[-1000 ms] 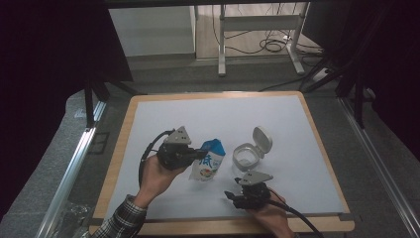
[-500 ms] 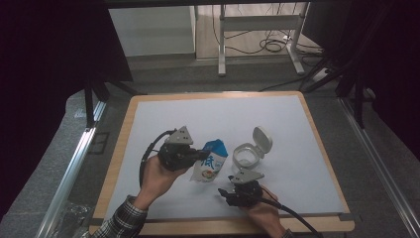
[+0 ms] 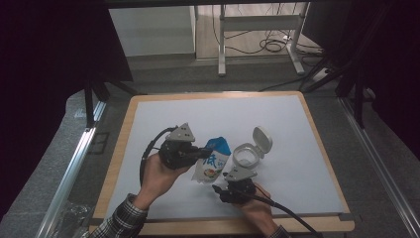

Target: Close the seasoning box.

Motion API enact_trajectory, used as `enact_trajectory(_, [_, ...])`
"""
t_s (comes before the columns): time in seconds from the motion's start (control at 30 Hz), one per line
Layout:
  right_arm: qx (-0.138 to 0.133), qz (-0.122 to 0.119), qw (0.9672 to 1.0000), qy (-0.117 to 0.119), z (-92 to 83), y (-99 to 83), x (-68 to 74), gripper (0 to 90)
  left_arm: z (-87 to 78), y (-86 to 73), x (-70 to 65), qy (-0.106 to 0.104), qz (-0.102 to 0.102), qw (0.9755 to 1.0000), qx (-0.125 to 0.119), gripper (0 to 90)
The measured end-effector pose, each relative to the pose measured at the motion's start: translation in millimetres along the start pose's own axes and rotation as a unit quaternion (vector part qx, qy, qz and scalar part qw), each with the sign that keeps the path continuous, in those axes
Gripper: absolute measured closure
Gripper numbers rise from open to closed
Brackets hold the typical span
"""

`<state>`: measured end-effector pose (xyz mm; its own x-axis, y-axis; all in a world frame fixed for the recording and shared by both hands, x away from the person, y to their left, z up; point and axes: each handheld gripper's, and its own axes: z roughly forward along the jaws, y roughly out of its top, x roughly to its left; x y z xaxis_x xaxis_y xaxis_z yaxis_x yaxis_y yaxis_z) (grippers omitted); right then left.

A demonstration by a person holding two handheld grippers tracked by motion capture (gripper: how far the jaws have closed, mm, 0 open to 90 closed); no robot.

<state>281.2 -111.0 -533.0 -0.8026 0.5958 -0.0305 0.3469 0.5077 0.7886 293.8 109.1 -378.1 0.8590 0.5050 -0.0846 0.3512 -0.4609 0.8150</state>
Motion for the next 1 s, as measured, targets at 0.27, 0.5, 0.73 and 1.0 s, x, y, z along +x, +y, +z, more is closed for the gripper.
enact_trajectory(0.27, [-0.017,0.006,0.9998,0.002,6.2,4.9,0.5,41.2,-2.5,4.8,-1.1,-0.005,-0.005,1.0000,0.000,90.0])
enact_trajectory(0.5, [-0.032,0.000,0.9995,-0.001,11.9,9.2,2.9,41.2,-3.1,7.7,-3.7,-0.010,-0.004,0.9999,0.001,90.0])
enact_trajectory(0.73, [-0.047,-0.007,0.9989,-0.006,14.4,10.4,5.3,41.3,-1.9,7.3,-3.7,-0.011,-0.008,0.9999,0.002,90.0])
enact_trajectory(1.0, [-0.059,-0.014,0.9981,-0.013,15.4,10.3,8.0,42.7,0.8,7.0,-2.9,-0.013,-0.013,0.9998,0.003,90.0])
